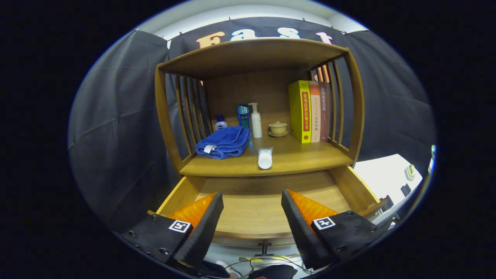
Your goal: Pull open the drawer, take out the items inside it, and place them on the countertop above the cabinet.
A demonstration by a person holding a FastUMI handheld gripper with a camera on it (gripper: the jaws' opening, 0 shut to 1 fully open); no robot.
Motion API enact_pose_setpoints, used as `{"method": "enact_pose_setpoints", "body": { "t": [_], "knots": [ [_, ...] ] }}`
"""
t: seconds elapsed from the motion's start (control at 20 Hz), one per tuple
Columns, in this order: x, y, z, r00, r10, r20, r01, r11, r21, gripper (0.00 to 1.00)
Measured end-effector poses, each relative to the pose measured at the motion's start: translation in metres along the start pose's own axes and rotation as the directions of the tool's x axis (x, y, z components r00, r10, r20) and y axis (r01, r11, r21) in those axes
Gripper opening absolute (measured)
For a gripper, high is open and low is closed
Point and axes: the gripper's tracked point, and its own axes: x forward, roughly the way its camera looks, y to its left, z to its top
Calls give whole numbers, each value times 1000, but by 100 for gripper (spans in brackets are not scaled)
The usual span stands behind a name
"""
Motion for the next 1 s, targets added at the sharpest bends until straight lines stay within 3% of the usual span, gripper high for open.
{"method": "enact_pose_setpoints", "body": {
  "t": [0.45, 1.0],
  "knots": [
    [-18, -14, -63, 998, -35, -53, 37, 999, 40, 99],
    [2, -13, -118, 992, -46, -116, 50, 998, 29, 99]
  ]
}}
